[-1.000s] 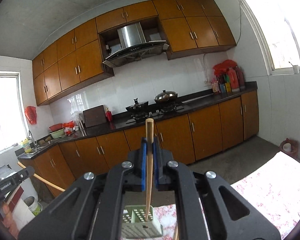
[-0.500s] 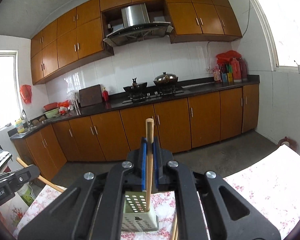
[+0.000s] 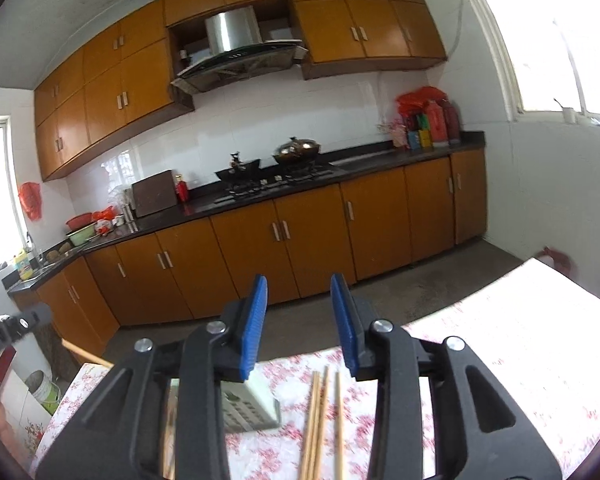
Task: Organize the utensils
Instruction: 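Open both tools to drop the chopsticks into the holder, then grasp another chopstick with the right tool while the left tool grasps one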
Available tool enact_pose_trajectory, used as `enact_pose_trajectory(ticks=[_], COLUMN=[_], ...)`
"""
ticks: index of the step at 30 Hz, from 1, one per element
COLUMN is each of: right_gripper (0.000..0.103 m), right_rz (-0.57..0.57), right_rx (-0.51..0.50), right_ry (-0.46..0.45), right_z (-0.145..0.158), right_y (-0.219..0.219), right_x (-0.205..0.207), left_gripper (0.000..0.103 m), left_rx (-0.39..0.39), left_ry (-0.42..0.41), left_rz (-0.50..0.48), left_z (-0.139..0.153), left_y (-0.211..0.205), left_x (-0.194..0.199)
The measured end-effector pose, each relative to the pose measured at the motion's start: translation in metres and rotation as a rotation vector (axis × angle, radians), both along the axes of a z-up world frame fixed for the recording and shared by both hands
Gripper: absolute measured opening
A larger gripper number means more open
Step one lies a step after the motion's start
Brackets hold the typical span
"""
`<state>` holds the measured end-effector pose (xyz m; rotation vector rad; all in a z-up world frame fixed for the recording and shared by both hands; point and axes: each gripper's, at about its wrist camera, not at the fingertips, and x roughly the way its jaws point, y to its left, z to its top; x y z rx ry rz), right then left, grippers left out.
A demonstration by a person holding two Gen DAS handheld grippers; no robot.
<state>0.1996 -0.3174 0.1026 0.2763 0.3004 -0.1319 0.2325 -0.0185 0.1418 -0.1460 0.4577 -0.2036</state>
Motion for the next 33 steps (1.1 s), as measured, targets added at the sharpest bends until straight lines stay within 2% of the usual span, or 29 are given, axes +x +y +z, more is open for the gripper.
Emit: enact_pose_trajectory(ticks=[3,7,11,16,20,21,23,24,29,33], right_gripper=[0.034,0.034,0.025,0.025,0.023,0.022,0.008,0.008,0.008,0.008], right_rz=[-0.034,-0.022,0.062,0.123,0.124,0.117,0.102,0.09,-0.071,-0.077], right_rx=[0.01,0.033,0.089,0.072,0.004,-0.029,-0.074,-0.079,-0.008,-0.01], right_ry=[0.061,0.234,0.431,0.562,0.625,0.611,0.617,0.616,0.617,0.614], right_z=[-0.023,-0.078,-0.143,-0.193,-0.215,-0.216,-0.218,-0.218,-0.215,-0.215], right_y=[-0.011,-0.021,-0.018,0.001,0.015,0.015,0.018,0.015,-0.019,-0.022], right_x=[-0.016,-0.018,-0.004,0.007,0.014,0.012,0.012,0.012,0.01,0.008], left_gripper=[0.033,0.033,0.033,0.033,0.033,0.033,0.033,0.033,0.033,0.033], left_rx=[-0.013,-0.005,0.046,0.05,0.027,0.022,0.016,0.014,0.003,0.035], left_ry=[-0.017,0.009,0.102,0.258,0.338,0.351,0.372,0.381,0.414,0.441], left_rz=[0.022,0.077,0.114,0.147,0.147,0.144,0.129,0.122,0.074,0.048], left_z=[0.0,-0.019,-0.062,-0.124,-0.156,-0.161,-0.174,-0.179,-0.202,-0.217], left_y=[0.013,0.034,0.052,0.071,0.079,0.079,0.08,0.079,0.068,0.053], left_x=[-0.011,-0.023,-0.022,-0.014,-0.012,-0.012,-0.012,-0.011,-0.01,-0.003])
